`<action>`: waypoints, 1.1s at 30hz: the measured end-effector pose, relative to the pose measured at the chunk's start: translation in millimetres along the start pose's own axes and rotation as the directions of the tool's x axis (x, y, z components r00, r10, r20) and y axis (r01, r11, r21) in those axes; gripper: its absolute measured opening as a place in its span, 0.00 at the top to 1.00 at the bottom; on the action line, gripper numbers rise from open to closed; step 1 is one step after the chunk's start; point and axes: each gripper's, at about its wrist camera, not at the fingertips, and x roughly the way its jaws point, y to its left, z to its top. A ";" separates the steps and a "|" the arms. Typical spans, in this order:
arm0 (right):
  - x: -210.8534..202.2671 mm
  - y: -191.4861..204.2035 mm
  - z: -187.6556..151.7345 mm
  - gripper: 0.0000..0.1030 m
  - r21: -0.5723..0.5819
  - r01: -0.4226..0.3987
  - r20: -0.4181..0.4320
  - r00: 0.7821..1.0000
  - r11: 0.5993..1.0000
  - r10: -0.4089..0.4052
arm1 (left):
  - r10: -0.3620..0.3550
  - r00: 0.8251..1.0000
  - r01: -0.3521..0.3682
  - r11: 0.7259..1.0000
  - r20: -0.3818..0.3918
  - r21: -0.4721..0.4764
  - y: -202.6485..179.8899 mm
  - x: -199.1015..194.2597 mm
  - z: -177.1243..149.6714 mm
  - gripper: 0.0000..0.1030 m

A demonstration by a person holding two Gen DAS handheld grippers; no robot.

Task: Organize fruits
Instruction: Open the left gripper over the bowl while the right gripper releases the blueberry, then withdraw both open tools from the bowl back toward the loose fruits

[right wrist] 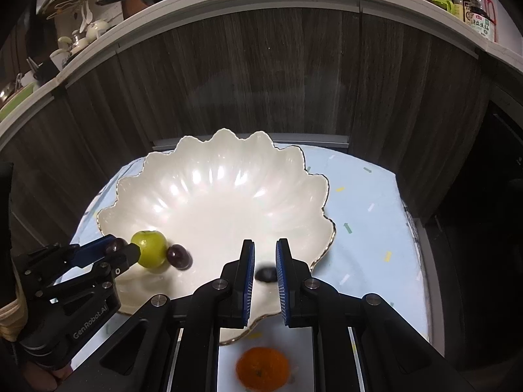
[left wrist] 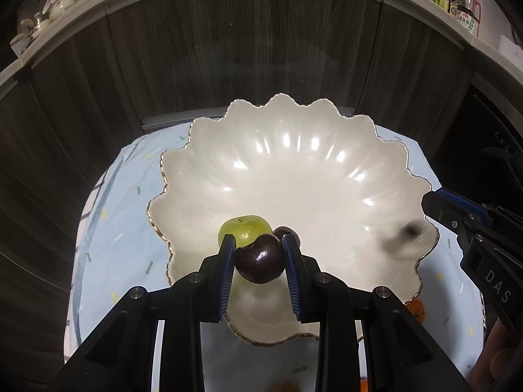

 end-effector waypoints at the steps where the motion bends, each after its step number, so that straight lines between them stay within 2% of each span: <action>1: 0.8 -0.2 0.0 0.86 0.000 -0.002 -0.002 1.000 1.000 0.002 | -0.002 1.000 0.002 1.000 -0.003 -0.001 0.3 1.2 -0.1 0.71; 5: 5.2 0.7 -0.9 0.86 -0.003 -0.006 -0.013 1.000 1.000 0.006 | -0.007 1.000 0.007 1.000 -0.015 -0.007 0.6 4.7 -1.0 0.69; 7: 5.8 1.1 -1.4 0.85 -0.005 0.000 -0.008 1.000 1.000 0.000 | -0.002 1.000 0.002 1.000 -0.008 -0.011 0.4 3.9 -1.9 0.46; 9: 6.0 1.2 -1.5 0.83 -0.005 0.004 -0.005 1.000 1.000 -0.004 | 0.004 1.000 -0.004 1.000 0.008 -0.018 0.8 1.0 -2.4 0.41; 11: 5.9 0.5 -2.1 0.70 0.003 0.006 -0.006 1.000 1.000 -0.006 | 0.004 1.000 -0.004 1.000 0.006 -0.020 1.3 0.9 -1.9 0.40; 12: 6.0 0.0 -2.4 0.66 0.007 0.008 -0.004 1.000 1.000 -0.008 | 0.004 1.000 -0.004 1.000 0.005 -0.021 1.5 0.9 -1.8 0.39; 16: 4.3 -1.5 -3.1 0.39 0.016 0.035 0.008 0.999 0.999 -0.035 | 0.023 1.000 -0.022 0.999 0.013 -0.023 3.0 -0.1 -1.7 0.31; 17: 3.3 -1.6 -3.1 0.36 0.017 0.044 0.013 0.999 0.999 -0.044 | 0.027 1.000 -0.026 0.999 0.015 -0.024 3.6 -0.3 -1.6 0.29; 19: 1.8 -1.4 -2.6 0.34 0.014 0.057 0.019 0.998 0.998 -0.057 | 0.041 0.999 -0.040 0.999 0.020 -0.031 5.0 -1.8 -1.2 0.18; 20: 1.6 -1.4 -2.4 0.33 0.013 0.062 0.019 0.998 0.998 -0.062 | 0.046 0.999 -0.045 0.998 0.024 -0.035 5.6 -2.8 -1.2 0.17; 33: -15.6 -1.4 -0.6 0.32 0.020 0.083 0.038 0.996 0.996 -0.084 | 0.050 0.998 -0.048 0.998 0.049 -0.044 6.9 -22.6 -0.5 0.15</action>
